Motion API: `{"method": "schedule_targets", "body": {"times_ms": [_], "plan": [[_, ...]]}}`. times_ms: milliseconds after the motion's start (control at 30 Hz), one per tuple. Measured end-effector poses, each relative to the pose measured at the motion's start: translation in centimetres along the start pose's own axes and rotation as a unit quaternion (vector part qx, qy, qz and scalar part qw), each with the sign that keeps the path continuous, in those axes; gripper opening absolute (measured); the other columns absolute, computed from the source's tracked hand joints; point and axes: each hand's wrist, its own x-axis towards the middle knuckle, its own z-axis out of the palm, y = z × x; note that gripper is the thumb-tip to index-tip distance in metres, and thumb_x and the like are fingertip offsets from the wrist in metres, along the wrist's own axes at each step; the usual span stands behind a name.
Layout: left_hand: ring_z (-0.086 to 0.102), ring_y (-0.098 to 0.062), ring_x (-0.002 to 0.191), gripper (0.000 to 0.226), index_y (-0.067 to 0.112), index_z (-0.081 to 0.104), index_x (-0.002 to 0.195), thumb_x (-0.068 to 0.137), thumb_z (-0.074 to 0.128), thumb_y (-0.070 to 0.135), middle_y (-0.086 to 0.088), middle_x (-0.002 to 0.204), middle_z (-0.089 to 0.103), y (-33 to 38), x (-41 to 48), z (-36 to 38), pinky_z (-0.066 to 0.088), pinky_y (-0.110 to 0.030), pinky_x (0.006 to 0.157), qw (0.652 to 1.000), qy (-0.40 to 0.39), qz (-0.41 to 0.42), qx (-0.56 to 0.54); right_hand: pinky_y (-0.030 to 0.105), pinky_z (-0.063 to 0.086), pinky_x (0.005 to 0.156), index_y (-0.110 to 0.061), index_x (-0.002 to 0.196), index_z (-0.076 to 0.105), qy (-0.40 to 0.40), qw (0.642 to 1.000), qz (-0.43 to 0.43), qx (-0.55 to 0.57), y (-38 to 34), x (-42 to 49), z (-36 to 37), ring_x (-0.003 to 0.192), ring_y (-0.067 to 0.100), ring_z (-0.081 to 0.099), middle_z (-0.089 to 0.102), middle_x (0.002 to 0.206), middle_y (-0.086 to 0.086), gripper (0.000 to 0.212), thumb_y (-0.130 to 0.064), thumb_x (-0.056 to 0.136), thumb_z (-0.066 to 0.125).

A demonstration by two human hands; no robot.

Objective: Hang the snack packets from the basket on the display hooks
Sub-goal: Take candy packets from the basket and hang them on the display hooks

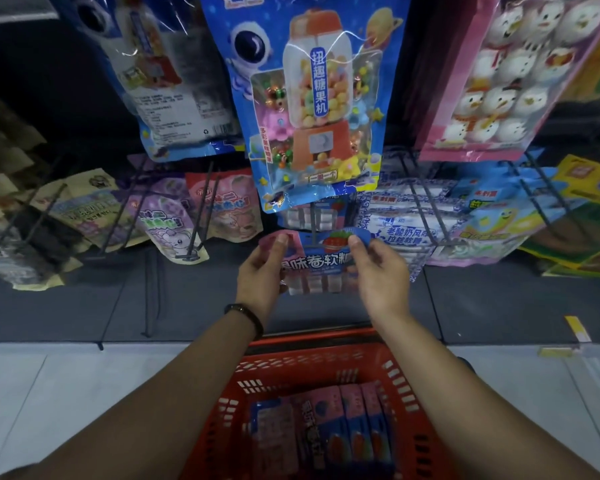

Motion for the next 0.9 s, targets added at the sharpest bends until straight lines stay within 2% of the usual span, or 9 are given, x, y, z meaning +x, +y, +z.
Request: {"method": "schedule_targets", "body": {"times_ms": [233, 333, 467, 500, 633, 700, 800, 867, 900], "plan": [[0.06, -0.024, 0.091, 0.045, 0.026, 0.073, 0.124, 0.096, 0.062, 0.06, -0.01, 0.102, 0.068, -0.5, 1.1, 0.4, 0.052, -0.037, 0.075, 1.0, -0.002, -0.016, -0.01, 0.067, 0.056, 0.08, 0.003, 0.092, 0.063, 0.009, 1.0, 0.016, 0.003, 0.3, 0.4, 0.1, 0.084, 0.053, 0.065, 0.062, 0.094, 0.033, 0.081, -0.077, 0.079, 0.064], [0.06, -0.019, 0.088, 0.046, 0.028, 0.072, 0.124, 0.095, 0.062, 0.062, 0.0, 0.099, 0.065, -0.5, 1.5, 0.6, 0.054, -0.036, 0.072, 1.0, 0.002, -0.018, -0.011, 0.069, 0.056, 0.082, 0.001, 0.095, 0.063, 0.008, 1.0, 0.026, 0.003, 0.3, 0.8, 0.3, 0.088, 0.053, 0.066, 0.062, 0.097, 0.033, 0.078, -0.076, 0.079, 0.063], [0.058, -0.018, 0.078, 0.03, 0.038, 0.074, 0.109, 0.095, 0.063, 0.062, 0.007, 0.078, 0.06, -0.2, 2.6, 0.9, 0.058, -0.034, 0.07, 0.999, 0.027, -0.023, -0.028, 0.054, 0.059, 0.099, -0.047, 0.099, 0.073, -0.011, 1.0, 0.028, -0.002, 0.9, 1.1, 0.6, 0.099, 0.019, 0.076, 0.078, 0.098, -0.01, 0.019, -0.063, 0.089, 0.066], [0.057, -0.017, 0.075, 0.035, 0.035, 0.074, 0.114, 0.095, 0.063, 0.062, 0.008, 0.074, 0.057, -0.2, 2.9, 1.1, 0.057, -0.032, 0.068, 0.998, 0.038, -0.026, -0.03, 0.046, 0.058, 0.103, -0.051, 0.11, 0.072, -0.016, 1.0, 0.022, -0.009, 1.2, 1.1, 0.6, 0.107, 0.011, 0.073, 0.076, 0.103, -0.02, 0.019, -0.058, 0.093, 0.067], [0.062, -0.015, 0.082, 0.052, 0.03, 0.07, 0.13, 0.093, 0.064, 0.066, 0.007, 0.099, 0.069, -0.1, 4.2, 1.3, 0.055, -0.03, 0.065, 0.999, 0.047, -0.013, -0.021, 0.04, 0.052, 0.096, -0.017, 0.149, 0.055, -0.057, 0.998, 0.035, -0.008, 1.7, 0.7, 0.9, 0.105, 0.019, 0.064, 0.067, 0.129, 0.002, 0.057, -0.042, 0.1, 0.069], [0.064, -0.014, 0.083, 0.053, 0.031, 0.07, 0.128, 0.092, 0.062, 0.068, 0.009, 0.1, 0.068, 0.1, 4.7, 1.4, 0.053, -0.03, 0.064, 0.999, 0.04, -0.007, -0.012, 0.036, 0.055, 0.1, -0.019, 0.152, 0.053, -0.056, 0.997, 0.04, -0.034, 1.9, 0.4, 0.9, 0.11, 0.014, 0.067, 0.066, 0.129, -0.004, 0.056, -0.039, 0.101, 0.068], [0.061, -0.005, 0.067, 0.029, 0.05, 0.073, 0.108, 0.09, 0.062, 0.071, 0.019, 0.074, 0.065, 0.5, 4.9, 1.7, 0.055, -0.025, 0.059, 0.999, 0.036, -0.012, -0.005, 0.002, 0.044, 0.086, -0.019, 0.146, 0.057, -0.06, 0.995, 0.033, -0.079, 2.3, 0.0, 0.8, 0.1, -0.009, 0.062, 0.064, 0.107, -0.019, 0.048, -0.036, 0.102, 0.067], [0.06, -0.006, 0.065, 0.016, 0.059, 0.062, 0.099, 0.089, 0.064, 0.07, 0.016, 0.075, 0.064, 0.8, 4.8, 1.8, 0.056, -0.025, 0.059, 0.999, 0.049, -0.012, -0.008, -0.002, 0.041, 0.076, -0.02, 0.14, 0.061, -0.079, 0.992, 0.032, -0.098, 2.3, -0.4, 0.9, 0.097, -0.015, 0.058, 0.065, 0.105, -0.02, 0.042, -0.037, 0.102, 0.067], [0.061, -0.008, 0.069, 0.029, 0.056, 0.057, 0.11, 0.087, 0.064, 0.072, 0.012, 0.084, 0.063, 0.8, 4.8, 1.8, 0.057, -0.026, 0.061, 0.999, 0.052, -0.013, -0.007, -0.001, 0.039, 0.075, -0.022, 0.136, 0.062, -0.093, 0.989, 0.03, -0.113, 2.3, -0.7, 0.8, 0.096, -0.016, 0.058, 0.065, 0.107, -0.021, 0.038, -0.037, 0.102, 0.066]]}}
